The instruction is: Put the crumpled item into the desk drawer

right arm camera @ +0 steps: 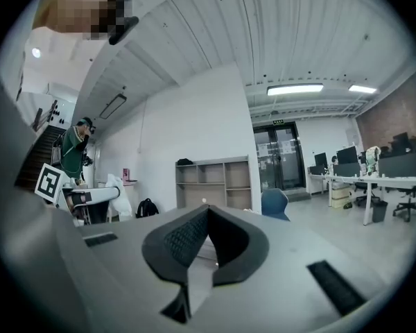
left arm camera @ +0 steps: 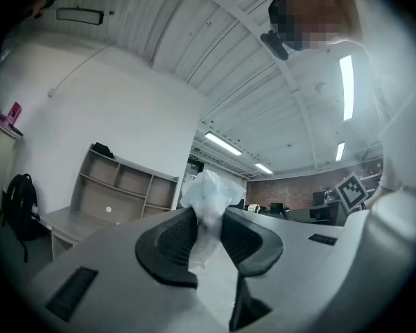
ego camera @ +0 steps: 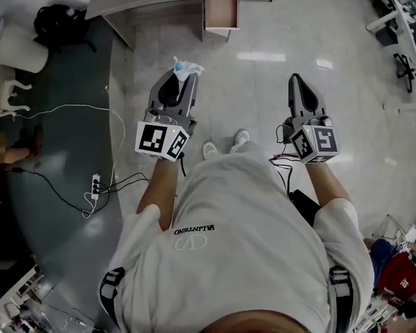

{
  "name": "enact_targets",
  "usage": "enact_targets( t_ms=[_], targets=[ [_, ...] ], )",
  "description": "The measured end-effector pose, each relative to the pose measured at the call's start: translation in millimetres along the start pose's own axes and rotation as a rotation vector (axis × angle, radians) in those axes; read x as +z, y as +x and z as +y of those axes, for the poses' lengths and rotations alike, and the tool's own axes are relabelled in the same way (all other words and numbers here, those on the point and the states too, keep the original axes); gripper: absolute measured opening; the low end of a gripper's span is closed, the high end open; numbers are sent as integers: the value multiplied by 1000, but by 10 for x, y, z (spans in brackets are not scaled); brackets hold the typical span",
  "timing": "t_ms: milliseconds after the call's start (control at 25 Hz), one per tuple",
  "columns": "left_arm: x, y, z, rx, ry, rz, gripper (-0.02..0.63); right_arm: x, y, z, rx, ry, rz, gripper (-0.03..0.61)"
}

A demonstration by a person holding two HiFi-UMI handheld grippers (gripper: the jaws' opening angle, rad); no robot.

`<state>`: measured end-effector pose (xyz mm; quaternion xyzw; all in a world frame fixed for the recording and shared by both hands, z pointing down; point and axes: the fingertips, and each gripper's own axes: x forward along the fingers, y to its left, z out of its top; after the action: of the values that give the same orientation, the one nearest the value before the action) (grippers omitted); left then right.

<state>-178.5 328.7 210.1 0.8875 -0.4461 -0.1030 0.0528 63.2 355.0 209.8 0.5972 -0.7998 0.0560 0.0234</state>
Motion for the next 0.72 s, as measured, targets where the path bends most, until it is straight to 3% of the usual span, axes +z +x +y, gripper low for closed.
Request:
enact_targets(
  t_ms=[440, 720],
  targets=[
    [-80, 248, 122, 1, -14, 3, 97, -1, 390, -73, 38, -37, -4, -2],
    [-179, 836, 280, 17, -7, 19, 97, -50, 890, -389, 75, -25, 16, -2]
  ],
)
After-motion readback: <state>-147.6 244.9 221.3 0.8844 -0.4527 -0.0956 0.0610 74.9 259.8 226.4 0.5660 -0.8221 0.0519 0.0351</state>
